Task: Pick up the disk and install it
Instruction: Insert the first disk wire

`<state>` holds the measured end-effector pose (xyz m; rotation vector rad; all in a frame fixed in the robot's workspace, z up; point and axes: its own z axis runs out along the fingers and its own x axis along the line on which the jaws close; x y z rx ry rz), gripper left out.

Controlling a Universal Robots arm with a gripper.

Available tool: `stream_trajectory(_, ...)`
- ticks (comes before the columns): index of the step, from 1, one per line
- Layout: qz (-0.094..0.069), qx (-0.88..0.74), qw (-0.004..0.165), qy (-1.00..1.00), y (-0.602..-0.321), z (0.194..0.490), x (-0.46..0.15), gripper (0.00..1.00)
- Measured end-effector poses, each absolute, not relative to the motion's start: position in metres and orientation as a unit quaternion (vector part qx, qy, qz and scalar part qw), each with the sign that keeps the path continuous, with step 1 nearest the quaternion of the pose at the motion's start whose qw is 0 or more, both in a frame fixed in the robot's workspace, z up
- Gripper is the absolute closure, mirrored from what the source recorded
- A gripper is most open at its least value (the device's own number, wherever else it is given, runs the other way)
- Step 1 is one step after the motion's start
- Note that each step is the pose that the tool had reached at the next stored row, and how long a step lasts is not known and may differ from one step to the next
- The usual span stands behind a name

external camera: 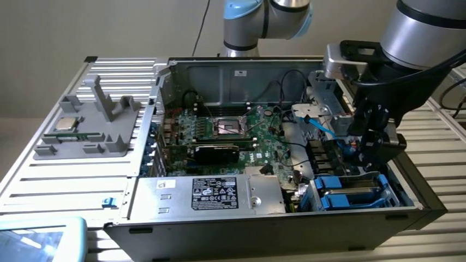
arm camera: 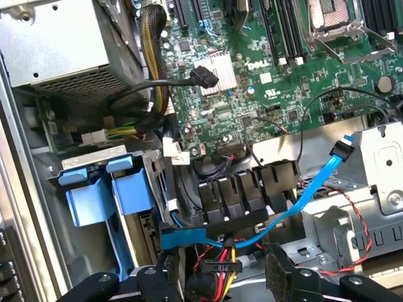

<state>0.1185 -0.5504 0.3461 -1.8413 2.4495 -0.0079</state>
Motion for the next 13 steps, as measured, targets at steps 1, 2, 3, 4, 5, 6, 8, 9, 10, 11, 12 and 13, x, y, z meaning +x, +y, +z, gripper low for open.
stream_trajectory(1, -0.003, -0.599, 0.039, 0.800, -0.5504, 0.3455, 0.1182, 0.35)
stream_trajectory(2, -0.003, -0.598, 0.039, 0.801, -0.5504, 0.3451, 0.1180, 0.35)
stream_trajectory(3, -0.003, -0.597, 0.039, 0.802, -0.5504, 0.3447, 0.1179, 0.37)
stream_trajectory(4, -0.003, -0.596, 0.039, 0.802, -0.5504, 0.3445, 0.1179, 0.43)
stream_trajectory(5, -0.003, -0.595, 0.039, 0.803, -0.5504, 0.3442, 0.1179, 0.49)
stream_trajectory(6, -0.003, -0.594, 0.039, 0.804, -0.5504, 0.3440, 0.1179, 0.55)
stream_trajectory(8, -0.003, -0.593, 0.039, 0.804, -0.5504, 0.3435, 0.1179, 0.62)
stream_trajectory(9, -0.003, -0.592, 0.039, 0.805, -0.5505, 0.3435, 0.1179, 0.65)
stream_trajectory(10, -0.003, -0.592, 0.039, 0.805, -0.5505, 0.3435, 0.1179, 0.65)
stream_trajectory(11, -0.004, -0.592, 0.039, 0.805, -0.5504, 0.3434, 0.1179, 0.65)
stream_trajectory(12, -0.004, -0.592, 0.040, 0.805, -0.5504, 0.3434, 0.1179, 0.65)
stream_trajectory(13, -0.005, -0.592, 0.041, 0.805, -0.5504, 0.3436, 0.1177, 0.65)
